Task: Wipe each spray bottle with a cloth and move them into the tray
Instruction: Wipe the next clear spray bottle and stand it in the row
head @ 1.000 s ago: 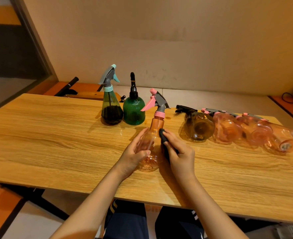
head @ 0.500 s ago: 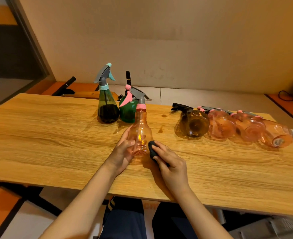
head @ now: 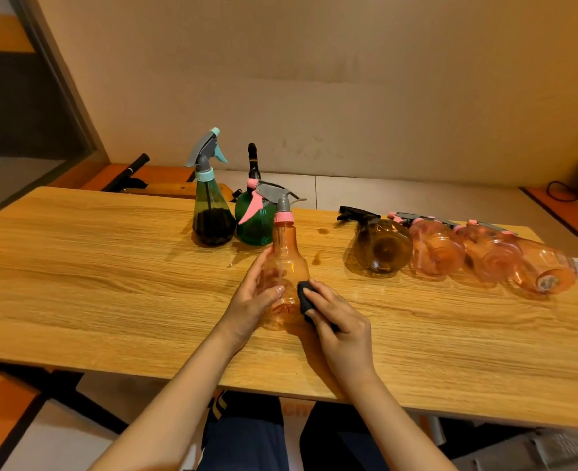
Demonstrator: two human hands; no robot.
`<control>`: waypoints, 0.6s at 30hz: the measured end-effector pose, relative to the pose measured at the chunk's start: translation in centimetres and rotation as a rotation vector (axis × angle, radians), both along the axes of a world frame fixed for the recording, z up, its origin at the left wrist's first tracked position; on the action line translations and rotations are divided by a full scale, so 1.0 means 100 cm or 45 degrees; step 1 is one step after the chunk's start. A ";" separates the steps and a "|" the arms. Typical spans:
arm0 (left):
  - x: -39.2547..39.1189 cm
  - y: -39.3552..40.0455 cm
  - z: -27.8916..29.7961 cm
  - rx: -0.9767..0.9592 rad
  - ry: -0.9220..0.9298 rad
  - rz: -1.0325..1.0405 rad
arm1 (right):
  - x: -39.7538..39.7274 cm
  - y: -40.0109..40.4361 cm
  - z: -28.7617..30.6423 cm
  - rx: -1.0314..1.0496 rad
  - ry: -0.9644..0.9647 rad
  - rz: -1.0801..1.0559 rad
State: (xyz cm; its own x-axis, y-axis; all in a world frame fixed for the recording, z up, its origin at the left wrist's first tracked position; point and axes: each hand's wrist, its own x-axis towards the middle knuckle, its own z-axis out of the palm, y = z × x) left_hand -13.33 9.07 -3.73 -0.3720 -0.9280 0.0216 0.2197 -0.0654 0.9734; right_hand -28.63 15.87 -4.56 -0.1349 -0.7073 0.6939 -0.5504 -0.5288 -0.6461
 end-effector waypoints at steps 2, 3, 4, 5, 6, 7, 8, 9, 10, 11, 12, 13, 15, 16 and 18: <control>0.000 0.001 0.000 -0.043 -0.043 -0.006 | 0.001 0.001 0.001 0.018 0.012 0.014; 0.000 0.002 0.001 -0.064 -0.070 -0.008 | 0.001 0.001 0.001 0.021 0.024 0.019; 0.000 0.003 0.001 -0.082 -0.091 -0.011 | 0.002 0.001 0.001 0.019 0.038 0.022; -0.001 0.004 0.002 -0.095 -0.101 -0.014 | 0.002 0.000 0.000 0.019 0.044 0.024; -0.002 0.005 0.003 -0.102 -0.105 -0.018 | 0.001 0.000 0.000 0.024 0.039 0.024; -0.002 0.006 0.004 -0.108 -0.107 -0.023 | 0.001 -0.001 0.000 0.032 0.025 0.019; -0.002 0.006 0.006 -0.115 -0.106 -0.030 | 0.001 -0.002 0.000 0.039 0.012 0.008; -0.002 0.006 0.006 -0.118 -0.104 -0.038 | 0.001 -0.004 0.002 0.042 0.005 -0.009; -0.002 0.007 0.007 -0.116 -0.098 -0.045 | 0.002 -0.006 0.004 0.046 -0.003 -0.026; -0.001 0.007 0.008 -0.114 -0.094 -0.051 | 0.003 -0.009 0.007 0.049 -0.015 -0.040; -0.001 0.007 0.008 -0.114 -0.092 -0.055 | 0.004 -0.013 0.010 0.051 -0.033 -0.056; -0.001 0.008 0.008 -0.117 -0.095 -0.058 | 0.005 -0.018 0.015 0.047 -0.057 -0.074; -0.002 0.010 0.009 -0.128 -0.115 -0.057 | 0.007 -0.030 0.025 0.035 -0.126 -0.105; -0.003 0.011 0.010 -0.134 -0.120 -0.054 | 0.008 -0.036 0.031 0.023 -0.152 -0.118; -0.003 0.011 0.012 -0.147 -0.126 -0.054 | 0.009 -0.047 0.041 -0.022 -0.138 -0.130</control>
